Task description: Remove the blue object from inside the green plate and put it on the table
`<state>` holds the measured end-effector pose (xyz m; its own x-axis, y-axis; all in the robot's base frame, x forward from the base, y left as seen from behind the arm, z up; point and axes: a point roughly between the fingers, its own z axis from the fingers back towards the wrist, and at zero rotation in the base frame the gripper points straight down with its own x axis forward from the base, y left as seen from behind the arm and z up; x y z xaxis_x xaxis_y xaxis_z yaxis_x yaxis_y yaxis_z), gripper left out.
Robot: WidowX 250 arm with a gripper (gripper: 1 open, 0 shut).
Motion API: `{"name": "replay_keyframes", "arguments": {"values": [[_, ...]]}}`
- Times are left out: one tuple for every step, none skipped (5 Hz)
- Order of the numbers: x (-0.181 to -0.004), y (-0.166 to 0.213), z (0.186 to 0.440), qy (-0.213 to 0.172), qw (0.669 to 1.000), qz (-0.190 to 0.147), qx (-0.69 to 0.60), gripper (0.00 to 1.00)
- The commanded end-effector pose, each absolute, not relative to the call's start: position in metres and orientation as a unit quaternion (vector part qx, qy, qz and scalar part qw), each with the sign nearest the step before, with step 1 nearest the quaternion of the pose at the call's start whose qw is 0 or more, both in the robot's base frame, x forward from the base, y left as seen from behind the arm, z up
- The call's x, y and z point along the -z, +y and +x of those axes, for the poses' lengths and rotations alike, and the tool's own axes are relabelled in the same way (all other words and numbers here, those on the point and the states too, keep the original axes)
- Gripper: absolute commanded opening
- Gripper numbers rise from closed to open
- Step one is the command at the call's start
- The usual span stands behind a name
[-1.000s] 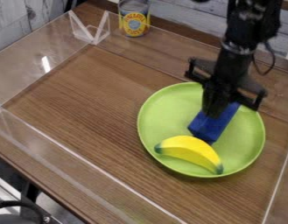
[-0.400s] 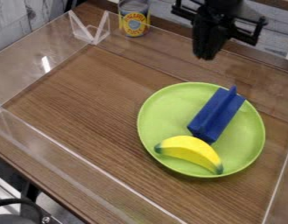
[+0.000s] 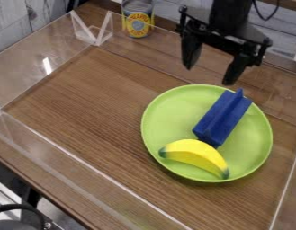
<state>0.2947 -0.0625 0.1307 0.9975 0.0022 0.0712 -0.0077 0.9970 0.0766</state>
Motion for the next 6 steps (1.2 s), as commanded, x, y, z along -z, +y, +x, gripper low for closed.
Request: {"name": "replay_keyframes", "arguments": {"values": [[-0.142, -0.071, 0.295, -0.072, 0.997, 0.028, 0.008, 1.0], [-0.136, -0.079, 0.296, -0.076, 0.997, 0.025, 0.013, 1.0], [-0.127, -0.082, 0.296, -0.074, 0.997, 0.023, 0.016, 1.0], [-0.118, -0.085, 0.297, -0.073, 0.997, 0.022, 0.019, 1.0], [-0.111, -0.086, 0.297, -0.071, 0.997, 0.02, 0.019, 1.0], [-0.103, -0.086, 0.297, -0.07, 0.997, 0.017, 0.018, 1.0]]}}
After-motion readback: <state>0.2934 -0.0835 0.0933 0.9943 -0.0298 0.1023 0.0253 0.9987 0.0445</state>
